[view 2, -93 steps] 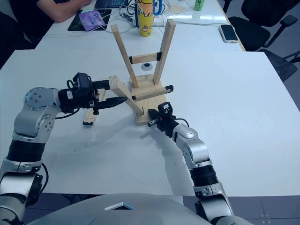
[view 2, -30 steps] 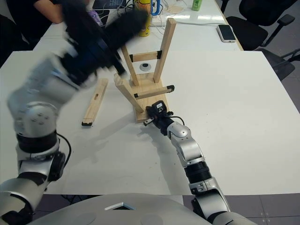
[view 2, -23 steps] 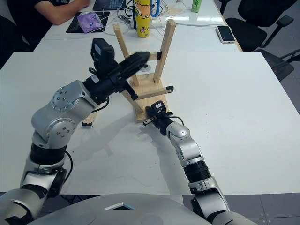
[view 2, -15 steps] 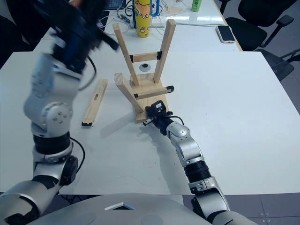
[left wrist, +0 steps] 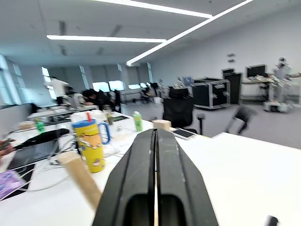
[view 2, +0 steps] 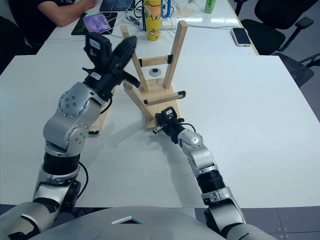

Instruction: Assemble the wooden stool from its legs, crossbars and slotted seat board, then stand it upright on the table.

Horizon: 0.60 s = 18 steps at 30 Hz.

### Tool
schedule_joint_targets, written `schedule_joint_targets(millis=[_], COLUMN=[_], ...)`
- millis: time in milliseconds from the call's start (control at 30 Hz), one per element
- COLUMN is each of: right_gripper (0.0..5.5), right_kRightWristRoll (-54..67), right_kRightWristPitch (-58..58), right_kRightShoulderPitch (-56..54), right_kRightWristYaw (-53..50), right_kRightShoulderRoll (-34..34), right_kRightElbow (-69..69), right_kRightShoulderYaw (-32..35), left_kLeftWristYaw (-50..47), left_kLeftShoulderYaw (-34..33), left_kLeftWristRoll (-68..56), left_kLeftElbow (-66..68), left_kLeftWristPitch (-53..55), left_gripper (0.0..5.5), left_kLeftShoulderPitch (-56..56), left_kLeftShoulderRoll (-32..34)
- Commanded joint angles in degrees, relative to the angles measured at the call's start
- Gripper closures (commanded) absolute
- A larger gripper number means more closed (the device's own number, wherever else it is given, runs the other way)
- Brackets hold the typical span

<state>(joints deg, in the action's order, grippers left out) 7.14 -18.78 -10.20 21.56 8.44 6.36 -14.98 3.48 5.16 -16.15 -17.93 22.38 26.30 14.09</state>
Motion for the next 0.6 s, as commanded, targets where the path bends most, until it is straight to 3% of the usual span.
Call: schedule_joint_targets(millis=[33,167,367,600], right_gripper=[5.50,5.50,5.50,5.50], right_kRightWristRoll=[-0.9,-0.2,-1.0,-0.3], right_kRightWristPitch=[-2.2,5.8,9.4,10.2], right_kRightShoulderPitch=[5.4,5.5,9.8,13.3], right_kRightWristYaw=[0.4,1.1,3.0,-0.3], right_kRightShoulderRoll=[0.8,0.5,5.1,10.0], right_kRightElbow=[4.9,1.2,-8.8,-12.8], right_kRightShoulderYaw=[-0.1,1.9,3.3,13.5], left_kLeftWristYaw=[-4.6,-6.0,-2.2,-0.5], left_kLeftShoulderYaw=[-6.9,-9.5,-13.7,-15.2], left_kLeftWristRoll=[5.8,9.9,6.1,6.1], left_kLeftElbow=[-2.3,-2.7,2.2,2.9], left_kLeftWristPitch=[-10.1,-10.9,-7.2,-7.1], left_gripper=[5.49,5.49,4.62,3.61], left_kLeftShoulderPitch=[2.2,-0.1,-12.5,-21.7], left_kLeftShoulderRoll=[-0.4,0.8,0.1,-0.7])
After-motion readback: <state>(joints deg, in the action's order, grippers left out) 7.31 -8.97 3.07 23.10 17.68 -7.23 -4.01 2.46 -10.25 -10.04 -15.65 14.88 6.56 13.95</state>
